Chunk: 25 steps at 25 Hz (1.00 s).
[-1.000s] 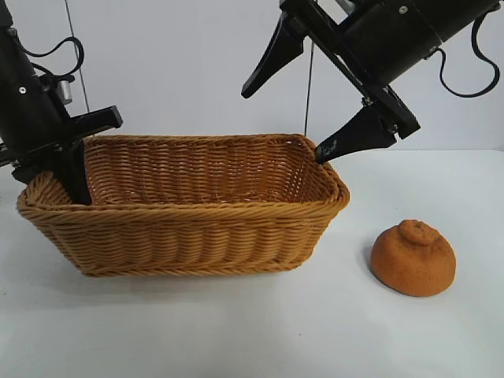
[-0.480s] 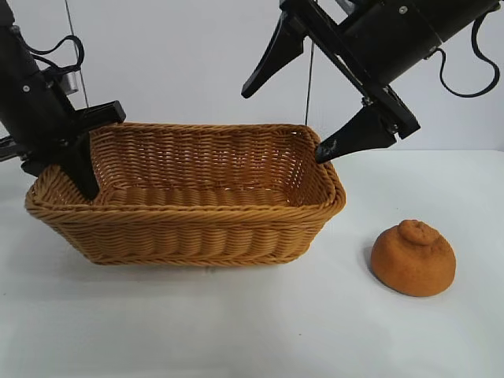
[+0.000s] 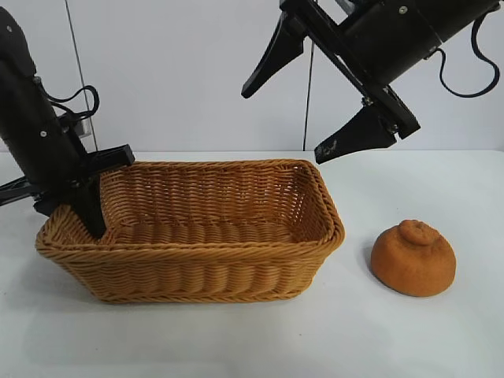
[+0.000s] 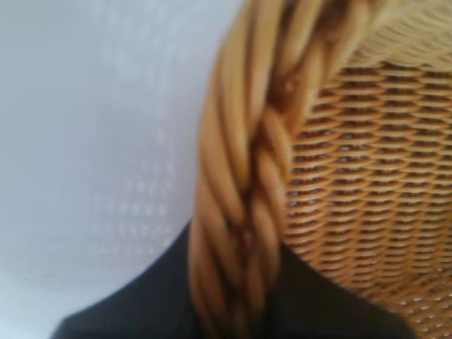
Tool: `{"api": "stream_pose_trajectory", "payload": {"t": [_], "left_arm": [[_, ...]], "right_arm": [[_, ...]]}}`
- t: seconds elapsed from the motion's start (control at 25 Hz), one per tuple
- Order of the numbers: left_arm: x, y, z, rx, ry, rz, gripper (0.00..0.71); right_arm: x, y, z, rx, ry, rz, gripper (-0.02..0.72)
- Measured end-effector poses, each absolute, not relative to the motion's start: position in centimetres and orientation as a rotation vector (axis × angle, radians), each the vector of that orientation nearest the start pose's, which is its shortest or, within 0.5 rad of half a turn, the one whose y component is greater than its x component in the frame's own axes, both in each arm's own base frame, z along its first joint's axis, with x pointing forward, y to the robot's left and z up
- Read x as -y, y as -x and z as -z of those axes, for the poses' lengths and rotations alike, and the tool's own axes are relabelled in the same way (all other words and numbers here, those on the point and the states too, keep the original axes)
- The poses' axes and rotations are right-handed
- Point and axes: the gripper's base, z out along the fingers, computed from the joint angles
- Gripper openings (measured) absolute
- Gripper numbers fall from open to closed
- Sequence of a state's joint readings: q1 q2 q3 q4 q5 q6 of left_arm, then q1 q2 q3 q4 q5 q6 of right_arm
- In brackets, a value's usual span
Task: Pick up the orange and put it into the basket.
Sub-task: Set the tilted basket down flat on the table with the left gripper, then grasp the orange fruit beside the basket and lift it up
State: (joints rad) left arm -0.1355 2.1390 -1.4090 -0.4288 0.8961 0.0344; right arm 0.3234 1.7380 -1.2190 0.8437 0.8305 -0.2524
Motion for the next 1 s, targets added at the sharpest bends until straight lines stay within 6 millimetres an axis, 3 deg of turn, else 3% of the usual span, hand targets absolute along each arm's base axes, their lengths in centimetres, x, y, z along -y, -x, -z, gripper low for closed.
{"api": "stream_pose_trajectory", "payload": {"t": [0.08,0.16,0.32,0.44,0.72,1.0], "left_arm": [[8.4,-39.7,-12.2,-3.079,0.145,0.528,0.097],[8.4,-39.7,-12.1,-3.084,0.149,0.535,0.169],[8.5,-39.6,-11.9,-3.097,0.145,0.540,0.499],[8.5,-39.4,-12.0,-3.123,0.133,0.549,0.633],[8.7,-39.7,-13.5,-3.153,0.074,0.572,0.673],[7.9,-40.6,-20.3,-3.018,-0.090,0.412,0.673]], "right_arm": [[-16.2,-32.4,-24.4,-2.702,0.113,-1.006,0.694],[-16.2,-32.4,-24.4,-2.702,0.113,-1.006,0.694],[-16.2,-32.4,-24.4,-2.702,0.113,-1.006,0.694],[-16.2,-32.4,-24.4,-2.702,0.113,-1.006,0.694],[-16.2,-32.4,-24.4,-2.702,0.113,-1.006,0.694],[-16.2,-32.4,-24.4,-2.702,0.113,-1.006,0.694]]}}
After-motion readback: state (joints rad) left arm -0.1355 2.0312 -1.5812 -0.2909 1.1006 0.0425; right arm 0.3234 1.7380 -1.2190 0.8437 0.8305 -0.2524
